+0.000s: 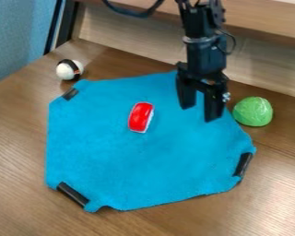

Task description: Fold the cloth from bottom right to top left

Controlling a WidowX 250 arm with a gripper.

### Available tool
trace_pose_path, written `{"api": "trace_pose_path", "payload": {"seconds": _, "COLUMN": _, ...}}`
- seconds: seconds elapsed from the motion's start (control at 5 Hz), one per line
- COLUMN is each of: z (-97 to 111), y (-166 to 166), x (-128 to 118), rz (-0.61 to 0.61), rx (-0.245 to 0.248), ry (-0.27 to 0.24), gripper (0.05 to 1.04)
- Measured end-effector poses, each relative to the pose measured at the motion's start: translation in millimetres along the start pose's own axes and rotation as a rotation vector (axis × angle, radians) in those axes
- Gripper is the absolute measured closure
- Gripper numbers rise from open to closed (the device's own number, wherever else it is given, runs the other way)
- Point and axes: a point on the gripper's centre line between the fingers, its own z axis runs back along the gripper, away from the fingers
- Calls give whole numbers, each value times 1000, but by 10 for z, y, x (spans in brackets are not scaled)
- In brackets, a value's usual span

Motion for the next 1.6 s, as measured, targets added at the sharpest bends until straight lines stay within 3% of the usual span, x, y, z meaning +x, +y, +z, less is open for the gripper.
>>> {"api": "trace_pose_path", "payload": {"seconds": 0.2, "z": -120, "y": -154, "x": 30, "rz": -1, "rx": -14, "ry": -15, "gripper": 83}}
{"api": "trace_pose_path", "payload": {"seconds": 0.4, "z": -320, "y": -357, "x": 83, "rz": -11, "rx": -12, "ry": 1, "gripper": 83}}
{"api": "trace_pose_path", "payload": {"seconds": 1.0, "z": -564, "y": -754, "x": 292, "rz": 82, "rx": 78, "ry": 37, "gripper": 83}}
{"api": "trace_pose_path", "payload": {"seconds": 1.2, "z": -666, "y": -762, "x": 282, "rz": 162, "rx": 147, "ry": 101, "gripper": 85}}
{"api": "trace_pose_path", "payload": {"seconds": 1.4, "z": -699, "y": -754, "x": 304, "rz": 209, "rx": 174, "ry": 118, "gripper": 128}}
{"api": "trace_pose_path", "payload": {"seconds": 1.6, "z": -717, "y": -738, "x": 277, "rz": 237, "rx": 184, "ry": 106, "gripper": 404}}
